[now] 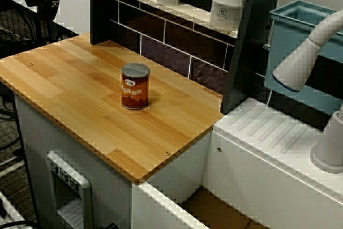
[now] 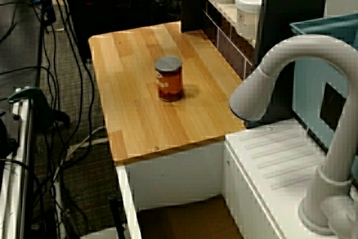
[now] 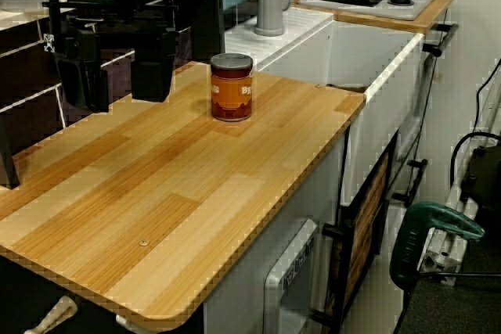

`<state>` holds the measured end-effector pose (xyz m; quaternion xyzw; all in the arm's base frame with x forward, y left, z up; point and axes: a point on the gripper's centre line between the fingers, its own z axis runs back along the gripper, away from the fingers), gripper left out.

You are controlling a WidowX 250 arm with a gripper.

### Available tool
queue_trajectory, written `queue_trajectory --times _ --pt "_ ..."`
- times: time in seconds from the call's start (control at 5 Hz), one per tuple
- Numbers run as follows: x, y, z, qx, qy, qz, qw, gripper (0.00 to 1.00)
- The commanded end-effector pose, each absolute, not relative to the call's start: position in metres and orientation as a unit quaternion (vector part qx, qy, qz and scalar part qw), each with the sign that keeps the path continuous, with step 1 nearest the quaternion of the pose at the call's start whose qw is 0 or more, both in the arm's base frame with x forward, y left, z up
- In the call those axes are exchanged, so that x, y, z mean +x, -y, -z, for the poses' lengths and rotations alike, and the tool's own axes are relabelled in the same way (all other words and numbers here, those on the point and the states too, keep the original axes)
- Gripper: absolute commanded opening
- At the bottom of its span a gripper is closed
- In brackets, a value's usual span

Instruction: Push into sink

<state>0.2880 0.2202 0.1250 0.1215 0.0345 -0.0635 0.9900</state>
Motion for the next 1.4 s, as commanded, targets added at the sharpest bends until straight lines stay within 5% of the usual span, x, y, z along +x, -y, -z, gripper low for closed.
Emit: queue_trajectory --times 0.0,0.6,1.2 --pt "0.288 -0.22 -0.125 0.122 -0.034 0.064 0.99 1.0" --pt "0.264 -0.176 -0.118 0.06 -0.009 0.41 0.91 1.0" --pt "0.29 -0.13 -0.081 0.035 -0.018 0.445 0.895 1.0"
